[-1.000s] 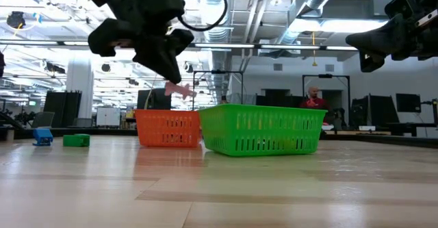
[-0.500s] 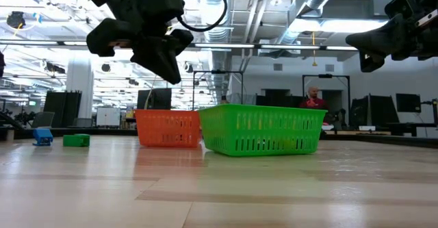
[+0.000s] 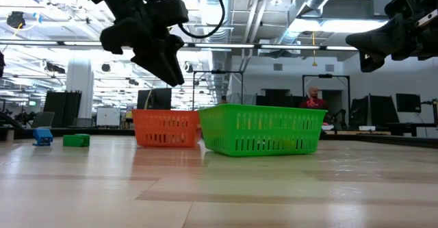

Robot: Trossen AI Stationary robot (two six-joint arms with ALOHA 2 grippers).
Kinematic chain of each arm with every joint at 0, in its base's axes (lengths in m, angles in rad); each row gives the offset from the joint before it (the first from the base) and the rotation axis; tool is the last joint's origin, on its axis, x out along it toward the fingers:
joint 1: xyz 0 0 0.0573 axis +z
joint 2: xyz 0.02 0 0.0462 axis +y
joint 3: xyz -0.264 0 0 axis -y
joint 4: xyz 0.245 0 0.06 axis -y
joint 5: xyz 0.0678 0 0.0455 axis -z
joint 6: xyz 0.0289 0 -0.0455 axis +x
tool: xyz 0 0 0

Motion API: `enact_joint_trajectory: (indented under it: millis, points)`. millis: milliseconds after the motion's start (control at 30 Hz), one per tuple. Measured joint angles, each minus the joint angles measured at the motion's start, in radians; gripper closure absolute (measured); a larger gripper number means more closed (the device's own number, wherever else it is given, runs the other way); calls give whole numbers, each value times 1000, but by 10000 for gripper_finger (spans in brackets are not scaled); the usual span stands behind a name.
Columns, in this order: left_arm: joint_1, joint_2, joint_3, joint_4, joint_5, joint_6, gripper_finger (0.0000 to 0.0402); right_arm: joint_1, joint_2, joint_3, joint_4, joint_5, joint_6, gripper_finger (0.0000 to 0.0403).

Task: Pick and place Stapler, Stapler remover, tape
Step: Put the green stapler into the green bin

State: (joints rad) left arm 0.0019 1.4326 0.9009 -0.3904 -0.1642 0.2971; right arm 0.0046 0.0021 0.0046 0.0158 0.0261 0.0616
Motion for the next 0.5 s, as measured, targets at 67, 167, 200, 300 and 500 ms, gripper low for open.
enact_joint_trajectory:
  millis: [67, 167, 200, 300, 500]
  points:
    - [-11, 0, 0, -1, 0, -17, 232, 0, 0, 0, 0, 0, 0, 402]
    - [-27, -7, 0, -11, 0, -19, 202, 0, 0, 0, 0, 0, 0, 402]
    - [-30, -13, 0, -20, 0, -27, 193, 0, 0, 0, 0, 0, 0, 402]
    - [-32, -47, 0, -78, 4, -68, 167, 0, 0, 0, 0, 0, 0, 402]
    - [-31, -125, 0, -250, 49, -142, 143, 0, 0, 0, 0, 0, 0, 402]
